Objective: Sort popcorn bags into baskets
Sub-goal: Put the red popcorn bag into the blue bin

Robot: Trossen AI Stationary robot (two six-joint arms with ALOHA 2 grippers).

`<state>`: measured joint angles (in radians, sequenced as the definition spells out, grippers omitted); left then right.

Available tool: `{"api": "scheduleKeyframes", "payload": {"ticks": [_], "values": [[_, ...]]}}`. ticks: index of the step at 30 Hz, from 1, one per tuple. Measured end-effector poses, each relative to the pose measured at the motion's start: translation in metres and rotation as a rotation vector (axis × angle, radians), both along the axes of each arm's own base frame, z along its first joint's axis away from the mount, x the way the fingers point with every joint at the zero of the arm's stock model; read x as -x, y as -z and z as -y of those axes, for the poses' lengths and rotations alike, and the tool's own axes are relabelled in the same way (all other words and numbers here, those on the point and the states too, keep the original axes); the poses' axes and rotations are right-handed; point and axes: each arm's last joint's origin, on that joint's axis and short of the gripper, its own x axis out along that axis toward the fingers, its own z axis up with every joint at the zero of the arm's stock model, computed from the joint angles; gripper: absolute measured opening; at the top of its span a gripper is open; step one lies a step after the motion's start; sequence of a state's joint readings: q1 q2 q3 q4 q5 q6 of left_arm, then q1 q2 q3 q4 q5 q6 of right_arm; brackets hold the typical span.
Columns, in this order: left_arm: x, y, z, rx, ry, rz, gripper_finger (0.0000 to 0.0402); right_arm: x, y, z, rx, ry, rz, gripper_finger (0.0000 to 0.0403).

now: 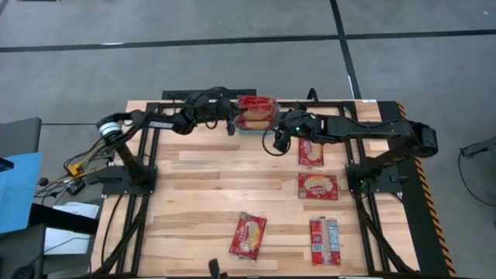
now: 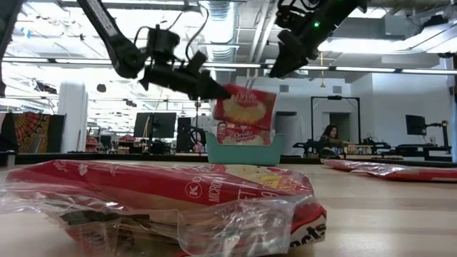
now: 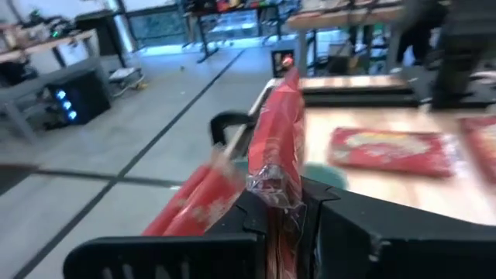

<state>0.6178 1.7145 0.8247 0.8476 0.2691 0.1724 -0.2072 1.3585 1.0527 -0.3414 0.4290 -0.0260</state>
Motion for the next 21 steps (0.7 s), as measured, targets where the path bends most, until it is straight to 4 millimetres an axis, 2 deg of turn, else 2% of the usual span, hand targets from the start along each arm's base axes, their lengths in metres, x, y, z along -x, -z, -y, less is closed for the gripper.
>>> {"api": "scheduleKeyframes", "payload": {"ticks": [4,8,13,21], "values": [[-0.005,0.012,-0.019,0.019,-0.013,0.013,0.0001,0.000,0.001,0.002,-0.001,0.008,-0.002,0.0264],[-0.010,0.026,-0.029,0.062,0.012,-0.004,0.0001,0.001,0.001,0.004,0.004,0.024,-0.010,0.0264],[-0.015,0.041,-0.032,0.081,0.012,-0.035,0.0001,0.002,0.002,0.007,0.004,0.036,-0.017,0.0265],[-0.013,0.045,-0.035,0.055,-0.008,-0.072,0.0001,0.005,0.002,0.015,0.004,0.065,-0.017,0.0265]]}}
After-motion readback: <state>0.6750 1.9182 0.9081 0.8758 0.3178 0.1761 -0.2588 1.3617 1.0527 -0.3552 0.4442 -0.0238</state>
